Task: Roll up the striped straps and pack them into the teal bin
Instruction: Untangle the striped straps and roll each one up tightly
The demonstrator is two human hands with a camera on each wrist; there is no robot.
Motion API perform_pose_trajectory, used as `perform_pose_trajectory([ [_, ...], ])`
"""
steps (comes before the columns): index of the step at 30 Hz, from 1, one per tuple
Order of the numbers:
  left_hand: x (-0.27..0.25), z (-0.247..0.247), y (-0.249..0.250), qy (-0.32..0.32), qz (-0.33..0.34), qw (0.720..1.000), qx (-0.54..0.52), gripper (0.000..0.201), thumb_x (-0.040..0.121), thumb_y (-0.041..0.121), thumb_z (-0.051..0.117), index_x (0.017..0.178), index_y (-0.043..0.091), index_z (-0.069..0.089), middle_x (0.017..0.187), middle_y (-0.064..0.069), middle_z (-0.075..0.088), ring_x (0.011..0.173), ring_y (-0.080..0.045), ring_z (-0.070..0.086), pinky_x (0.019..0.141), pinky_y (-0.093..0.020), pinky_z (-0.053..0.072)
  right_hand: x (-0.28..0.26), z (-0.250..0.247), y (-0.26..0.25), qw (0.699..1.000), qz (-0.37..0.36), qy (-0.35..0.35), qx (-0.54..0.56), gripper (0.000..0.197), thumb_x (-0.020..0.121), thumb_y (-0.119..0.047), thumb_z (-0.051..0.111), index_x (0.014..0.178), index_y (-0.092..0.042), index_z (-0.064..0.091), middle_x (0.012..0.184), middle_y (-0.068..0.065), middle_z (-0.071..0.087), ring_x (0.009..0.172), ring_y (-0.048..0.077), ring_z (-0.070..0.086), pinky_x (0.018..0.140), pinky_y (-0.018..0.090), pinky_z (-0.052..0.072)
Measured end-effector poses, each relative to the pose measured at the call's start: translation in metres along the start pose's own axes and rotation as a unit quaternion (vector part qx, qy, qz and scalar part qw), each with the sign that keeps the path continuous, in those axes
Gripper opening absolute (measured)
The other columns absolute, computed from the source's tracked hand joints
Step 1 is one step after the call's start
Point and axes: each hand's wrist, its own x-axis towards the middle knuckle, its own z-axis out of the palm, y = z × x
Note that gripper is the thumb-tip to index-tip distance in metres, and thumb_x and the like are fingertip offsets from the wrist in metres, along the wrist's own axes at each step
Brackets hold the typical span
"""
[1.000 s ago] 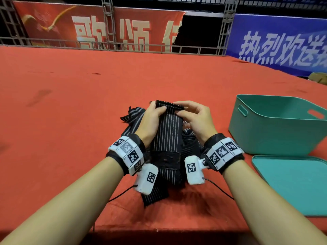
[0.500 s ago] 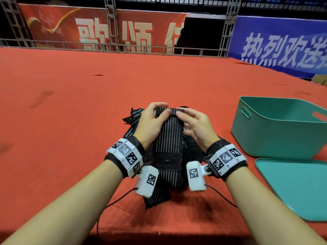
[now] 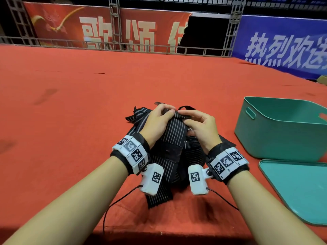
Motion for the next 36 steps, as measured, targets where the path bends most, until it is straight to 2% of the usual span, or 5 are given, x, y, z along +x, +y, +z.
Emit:
perform_pose_trajectory([
  [11, -0.005, -0.005, -0.009, 0.019, 0.092, 0.995, 0.044, 0.009, 0.103, 0.013, 0.058, 0.107, 0.016, 0.066, 0.106, 0.001, 0.069, 0.096, -0.011, 0.064, 0.086, -0.031, 0.054, 0.002, -0.007, 0.006, 1.000, 0.005, 0.000, 0.012, 0.017, 0.095, -0.010, 0.071, 0.112, -0.014, 0.074, 0.106, 0.008, 0.078, 0.090, 0.019, 0.073, 0.060, 0.032, 0.060],
  [17, -0.003, -0.003, -0.006, -0.005, -0.008, 1.000, -0.012, 0.024, 0.103, 0.027, 0.057, 0.103, 0.005, 0.068, 0.096, -0.002, 0.069, 0.088, -0.013, 0.065, 0.078, -0.029, 0.049, 0.003, -0.004, 0.012, 0.997, -0.074, 0.034, -0.016, 0.018, 0.092, 0.000, 0.071, 0.099, -0.016, 0.076, 0.105, 0.006, 0.077, 0.095, 0.013, 0.073, 0.074, 0.032, 0.060],
  [24, -0.003, -0.005, -0.008, 0.006, -0.032, 0.998, -0.060, 0.012, 0.101, 0.017, 0.062, 0.101, 0.013, 0.073, 0.102, -0.003, 0.071, 0.092, -0.014, 0.068, 0.079, -0.029, 0.054, -0.003, 0.001, 0.015, 0.998, -0.050, 0.022, -0.034, 0.022, 0.089, -0.003, 0.072, 0.091, -0.024, 0.078, 0.107, 0.019, 0.073, 0.098, 0.033, 0.072, 0.070, 0.069, 0.056],
  [31, -0.005, -0.007, -0.016, 0.016, -0.007, 0.999, -0.028, 0.021, 0.101, 0.010, 0.060, 0.120, 0.018, 0.064, 0.114, -0.009, 0.069, 0.101, -0.020, 0.067, 0.090, -0.040, 0.058, -0.001, 0.001, 0.010, 0.995, 0.082, 0.016, 0.059, 0.027, 0.095, -0.025, 0.073, 0.120, -0.015, 0.072, 0.111, 0.010, 0.077, 0.094, 0.024, 0.075, 0.072, 0.032, 0.060],
  [36, -0.006, -0.010, -0.017, 0.028, -0.022, 0.998, -0.045, 0.025, 0.098, 0.010, 0.066, 0.123, 0.009, 0.065, 0.102, -0.010, 0.076, 0.088, -0.018, 0.073, 0.082, -0.036, 0.061, 0.000, -0.002, 0.012, 0.997, 0.063, 0.006, 0.046, 0.025, 0.095, -0.010, 0.071, 0.119, -0.004, 0.070, 0.099, 0.008, 0.079, 0.089, 0.020, 0.075, 0.066, 0.029, 0.060],
])
